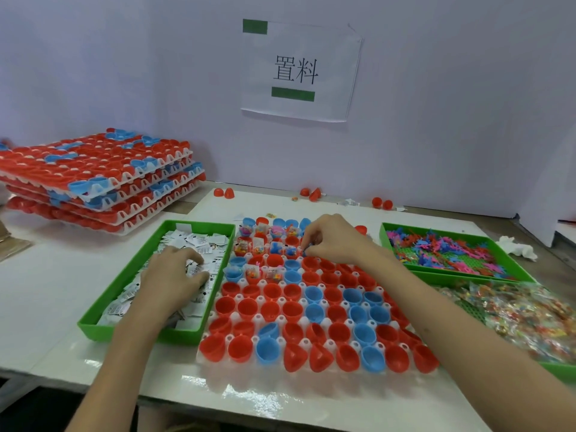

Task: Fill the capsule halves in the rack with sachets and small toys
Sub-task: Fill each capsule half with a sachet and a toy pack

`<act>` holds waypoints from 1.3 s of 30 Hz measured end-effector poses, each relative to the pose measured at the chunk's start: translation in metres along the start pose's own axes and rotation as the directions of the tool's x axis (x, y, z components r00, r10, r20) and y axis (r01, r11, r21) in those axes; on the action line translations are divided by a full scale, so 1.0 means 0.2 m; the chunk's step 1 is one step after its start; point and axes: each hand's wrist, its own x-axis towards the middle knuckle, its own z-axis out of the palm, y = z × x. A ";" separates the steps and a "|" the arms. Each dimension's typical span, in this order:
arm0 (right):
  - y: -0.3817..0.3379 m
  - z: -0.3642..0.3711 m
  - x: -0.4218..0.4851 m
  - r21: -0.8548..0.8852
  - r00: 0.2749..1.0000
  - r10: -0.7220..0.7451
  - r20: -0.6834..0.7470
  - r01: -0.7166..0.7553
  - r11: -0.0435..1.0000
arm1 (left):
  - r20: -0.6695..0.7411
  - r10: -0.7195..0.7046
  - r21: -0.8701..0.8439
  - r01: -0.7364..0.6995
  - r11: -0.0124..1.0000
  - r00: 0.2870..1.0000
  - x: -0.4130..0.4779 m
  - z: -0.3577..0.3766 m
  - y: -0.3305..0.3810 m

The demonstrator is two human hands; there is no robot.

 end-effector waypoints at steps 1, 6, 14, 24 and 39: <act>0.00 0.00 0.00 -0.008 1.000 0.004 0.007 -0.004 1.000 | 0.004 -0.002 -0.001 0.002 1.000 1.000 0.00 0.00 0.00; -0.01 0.01 -0.02 -0.052 1.000 -0.009 0.010 0.009 0.999 | 0.009 -0.004 -0.003 0.004 1.000 1.000 -0.01 -0.01 0.01; 0.06 0.02 -0.06 0.075 0.998 0.021 -0.056 -0.017 0.997 | -0.033 0.007 -0.128 -0.011 0.992 0.999 -0.04 -0.03 0.03; 0.65 -0.28 -0.37 -0.099 0.770 0.618 -0.155 -0.635 0.766 | -0.157 0.048 -0.232 -0.084 0.969 0.986 -0.04 -0.02 0.01; 0.76 -0.32 -0.53 -0.022 0.670 0.713 -0.207 -0.732 0.681 | -0.289 0.035 -0.319 -0.130 0.939 0.957 -0.06 -0.04 0.02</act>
